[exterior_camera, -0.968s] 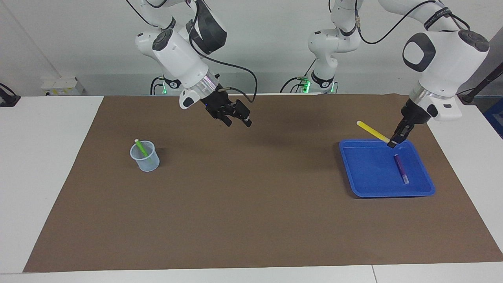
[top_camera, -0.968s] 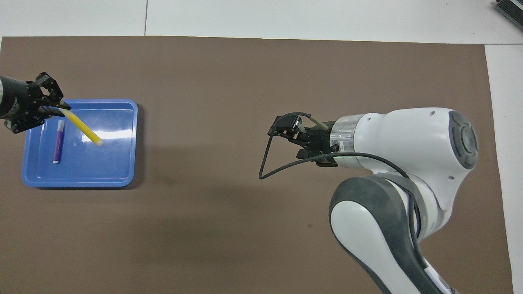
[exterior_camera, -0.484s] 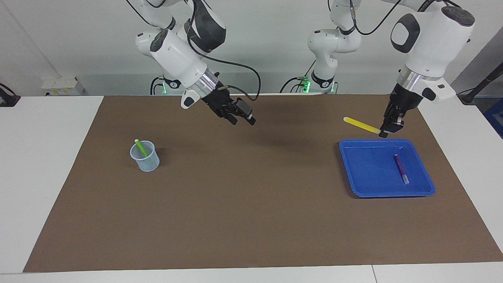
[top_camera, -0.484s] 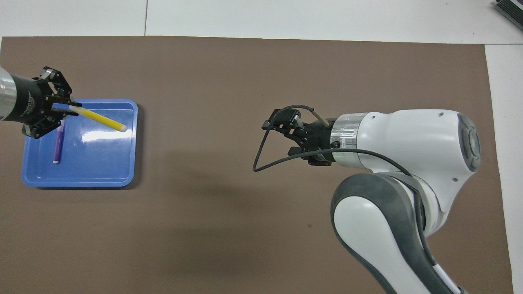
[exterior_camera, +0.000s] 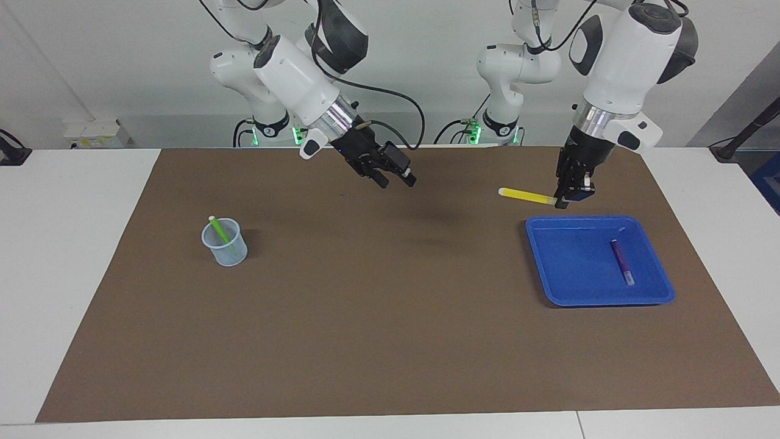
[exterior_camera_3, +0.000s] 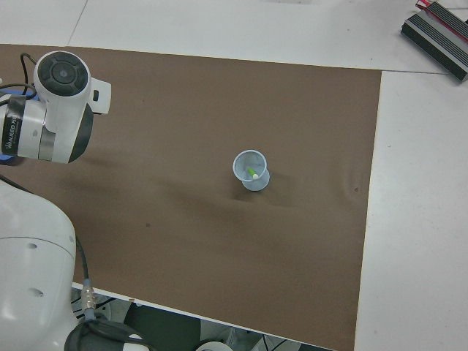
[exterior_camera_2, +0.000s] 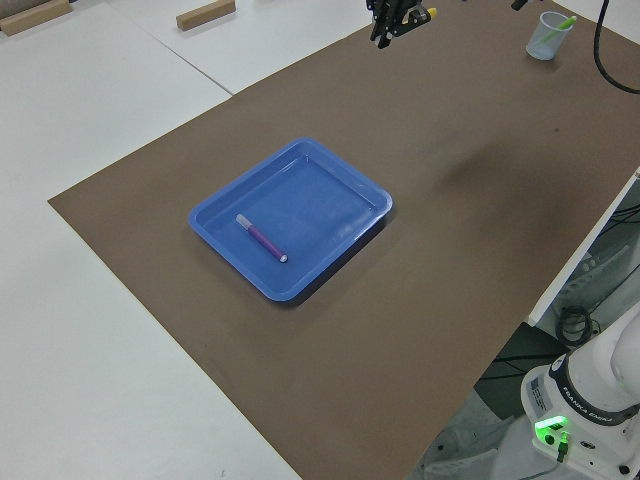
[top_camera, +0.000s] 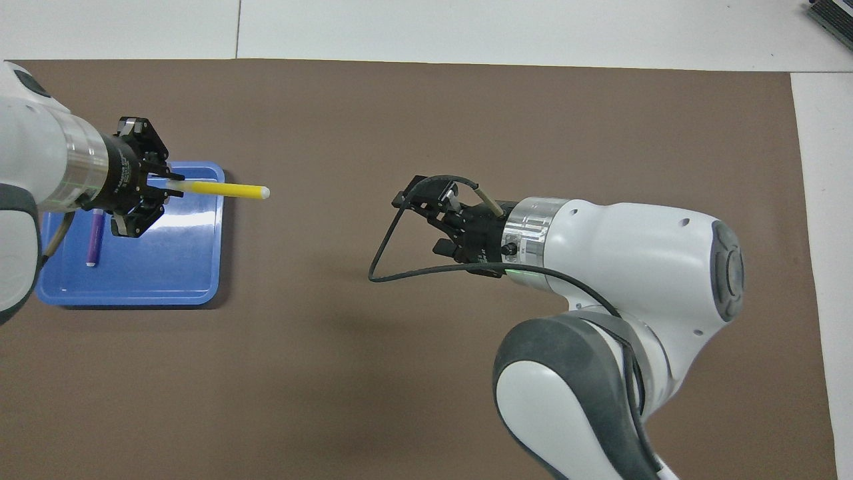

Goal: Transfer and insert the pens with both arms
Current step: 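Extend the yellow pen with the left gripper while the right gripper approaches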

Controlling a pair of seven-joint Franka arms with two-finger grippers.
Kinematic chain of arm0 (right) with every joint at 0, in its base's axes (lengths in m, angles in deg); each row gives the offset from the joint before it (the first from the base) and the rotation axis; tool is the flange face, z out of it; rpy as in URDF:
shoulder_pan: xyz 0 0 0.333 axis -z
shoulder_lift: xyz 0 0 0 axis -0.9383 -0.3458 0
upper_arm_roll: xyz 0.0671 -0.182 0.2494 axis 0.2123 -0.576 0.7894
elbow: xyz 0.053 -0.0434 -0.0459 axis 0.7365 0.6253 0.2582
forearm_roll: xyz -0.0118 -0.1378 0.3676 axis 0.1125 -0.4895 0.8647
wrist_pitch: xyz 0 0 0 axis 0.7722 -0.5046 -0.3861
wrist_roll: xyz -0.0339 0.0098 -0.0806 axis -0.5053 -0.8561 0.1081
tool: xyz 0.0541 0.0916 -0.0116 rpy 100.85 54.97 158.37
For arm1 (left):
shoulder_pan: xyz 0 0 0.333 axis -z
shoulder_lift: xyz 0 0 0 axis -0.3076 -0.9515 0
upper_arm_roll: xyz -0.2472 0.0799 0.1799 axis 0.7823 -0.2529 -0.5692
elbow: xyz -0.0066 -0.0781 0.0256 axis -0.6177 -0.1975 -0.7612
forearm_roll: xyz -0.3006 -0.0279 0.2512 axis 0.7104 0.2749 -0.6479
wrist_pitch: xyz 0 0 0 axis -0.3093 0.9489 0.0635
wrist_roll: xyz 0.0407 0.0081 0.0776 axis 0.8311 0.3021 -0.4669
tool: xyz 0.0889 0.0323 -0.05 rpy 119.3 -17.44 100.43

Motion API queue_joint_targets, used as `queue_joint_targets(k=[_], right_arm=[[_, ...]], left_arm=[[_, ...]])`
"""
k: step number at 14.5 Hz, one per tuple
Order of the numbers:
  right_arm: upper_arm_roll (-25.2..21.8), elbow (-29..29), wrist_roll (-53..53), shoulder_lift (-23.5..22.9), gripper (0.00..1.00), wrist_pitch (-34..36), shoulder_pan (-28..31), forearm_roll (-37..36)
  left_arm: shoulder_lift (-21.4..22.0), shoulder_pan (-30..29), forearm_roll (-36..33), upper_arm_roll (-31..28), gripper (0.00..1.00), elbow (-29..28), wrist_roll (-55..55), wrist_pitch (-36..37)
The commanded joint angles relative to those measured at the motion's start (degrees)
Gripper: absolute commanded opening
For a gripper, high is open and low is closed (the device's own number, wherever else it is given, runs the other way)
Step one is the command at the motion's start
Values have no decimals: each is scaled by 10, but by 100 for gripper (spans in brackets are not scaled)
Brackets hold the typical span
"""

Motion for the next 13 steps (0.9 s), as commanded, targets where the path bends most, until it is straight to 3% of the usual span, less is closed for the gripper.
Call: queue_joint_targets(k=[1,7,13], right_arm=[[0,-3,-17,-9,100,-39,-22,14],[0,-13,-61,-21,100,-132,-80,50],[0,-43,-64,-54,100,-137,-97,52]], left_arm=[[24,25,-13,-7,0,-17,-54,19],[34,65,-37,-6,0,-31,-125,29],[38,86,-37,-2,0,-31,-149,28]])
